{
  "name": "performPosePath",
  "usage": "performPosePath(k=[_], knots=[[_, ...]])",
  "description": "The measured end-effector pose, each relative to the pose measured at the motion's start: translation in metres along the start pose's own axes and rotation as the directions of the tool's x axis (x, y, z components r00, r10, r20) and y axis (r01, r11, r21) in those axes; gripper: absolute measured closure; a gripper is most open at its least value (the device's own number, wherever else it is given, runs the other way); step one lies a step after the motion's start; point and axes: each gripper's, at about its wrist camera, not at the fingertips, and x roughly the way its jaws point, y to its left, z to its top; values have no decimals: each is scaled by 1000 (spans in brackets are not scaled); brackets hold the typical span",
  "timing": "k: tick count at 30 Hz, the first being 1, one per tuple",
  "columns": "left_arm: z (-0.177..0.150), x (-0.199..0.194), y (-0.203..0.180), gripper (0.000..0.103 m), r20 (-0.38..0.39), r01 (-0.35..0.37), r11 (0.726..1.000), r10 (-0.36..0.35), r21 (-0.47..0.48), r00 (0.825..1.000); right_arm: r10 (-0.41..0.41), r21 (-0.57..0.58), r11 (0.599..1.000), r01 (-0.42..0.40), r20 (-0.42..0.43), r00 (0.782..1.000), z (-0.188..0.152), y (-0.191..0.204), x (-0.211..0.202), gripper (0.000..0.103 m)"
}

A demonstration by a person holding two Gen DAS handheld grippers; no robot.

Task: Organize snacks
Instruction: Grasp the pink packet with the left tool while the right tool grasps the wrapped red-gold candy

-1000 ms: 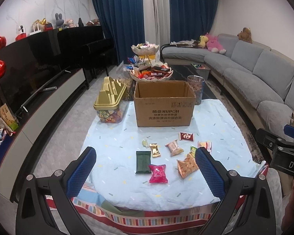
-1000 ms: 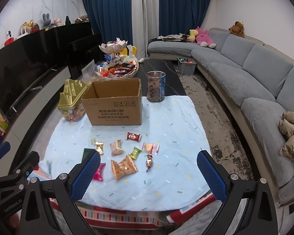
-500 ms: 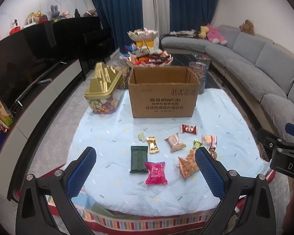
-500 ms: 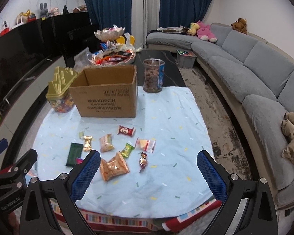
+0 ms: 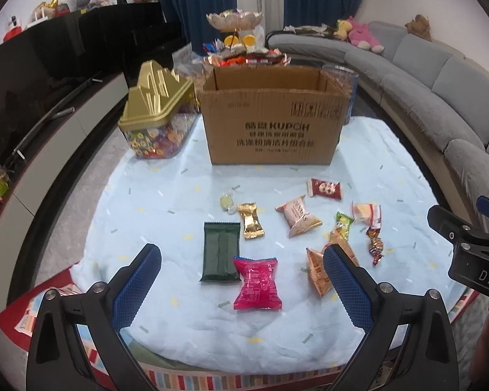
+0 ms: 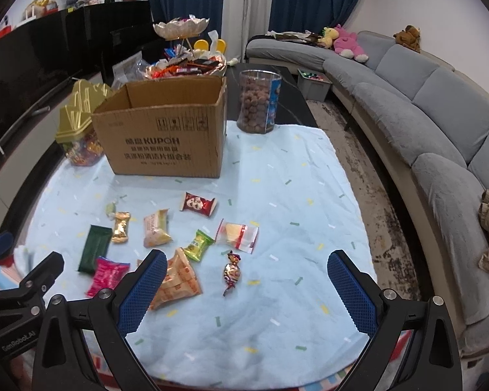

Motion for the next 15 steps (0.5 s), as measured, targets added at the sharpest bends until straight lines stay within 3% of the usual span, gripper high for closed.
performPosePath(k=[11, 15], knots=[[-14, 48, -9, 13, -82, -8, 1000, 10, 29, 997, -4, -21, 1000, 4, -5, 1000, -11, 5, 44, 3], [-20, 59, -12, 17, -98, -4, 999, 9, 46, 995, 9, -32, 999, -10, -19, 1000, -16, 6, 58, 9]])
